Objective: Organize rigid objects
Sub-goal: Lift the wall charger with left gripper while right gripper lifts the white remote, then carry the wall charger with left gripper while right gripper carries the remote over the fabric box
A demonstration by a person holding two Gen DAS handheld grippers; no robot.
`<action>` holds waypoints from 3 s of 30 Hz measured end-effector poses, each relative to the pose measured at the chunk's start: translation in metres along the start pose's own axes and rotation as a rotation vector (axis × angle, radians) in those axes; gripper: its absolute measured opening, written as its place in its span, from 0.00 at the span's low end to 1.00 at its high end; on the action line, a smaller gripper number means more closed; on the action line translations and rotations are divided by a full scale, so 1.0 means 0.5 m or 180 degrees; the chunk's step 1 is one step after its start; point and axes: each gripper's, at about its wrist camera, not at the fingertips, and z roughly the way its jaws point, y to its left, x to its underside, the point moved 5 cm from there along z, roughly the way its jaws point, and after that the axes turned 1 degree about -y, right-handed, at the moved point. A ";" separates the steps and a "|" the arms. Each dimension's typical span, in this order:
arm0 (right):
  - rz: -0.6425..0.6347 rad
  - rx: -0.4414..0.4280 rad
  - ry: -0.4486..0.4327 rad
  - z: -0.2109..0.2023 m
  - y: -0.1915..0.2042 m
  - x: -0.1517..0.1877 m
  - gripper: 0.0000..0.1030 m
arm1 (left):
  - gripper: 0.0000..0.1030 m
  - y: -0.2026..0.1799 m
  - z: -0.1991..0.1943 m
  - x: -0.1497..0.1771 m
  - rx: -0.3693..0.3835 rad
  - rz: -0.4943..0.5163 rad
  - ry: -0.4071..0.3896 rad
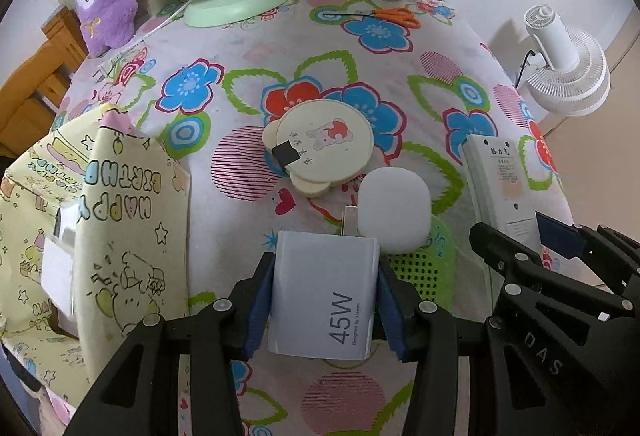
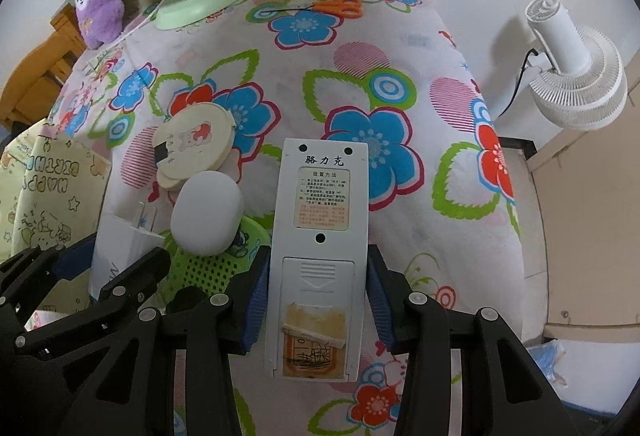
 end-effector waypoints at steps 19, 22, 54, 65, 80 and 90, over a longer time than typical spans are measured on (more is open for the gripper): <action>-0.0010 -0.0044 -0.0205 -0.089 -0.009 0.007 0.46 | 0.48 -0.024 -0.091 0.013 0.0072 0.0014 -0.0159; -0.0004 -0.0083 -0.0234 -0.104 -0.009 0.012 0.46 | 0.48 -0.025 -0.106 0.018 0.0082 -0.0002 -0.0177; -0.0099 -0.0041 -0.0444 -0.243 0.059 0.017 0.46 | 0.48 0.019 -0.225 0.010 0.0092 0.0073 -0.0384; -0.0048 0.0020 -0.0483 -0.267 0.111 0.000 0.46 | 0.48 0.069 -0.248 -0.003 0.0139 0.0132 -0.0418; -0.0066 0.0063 -0.0513 -0.280 0.198 -0.021 0.46 | 0.48 0.154 -0.268 -0.011 0.0170 0.0129 -0.0459; -0.0115 0.0070 -0.0461 -0.265 0.261 -0.024 0.46 | 0.48 0.217 -0.261 -0.005 0.0171 0.0093 -0.0425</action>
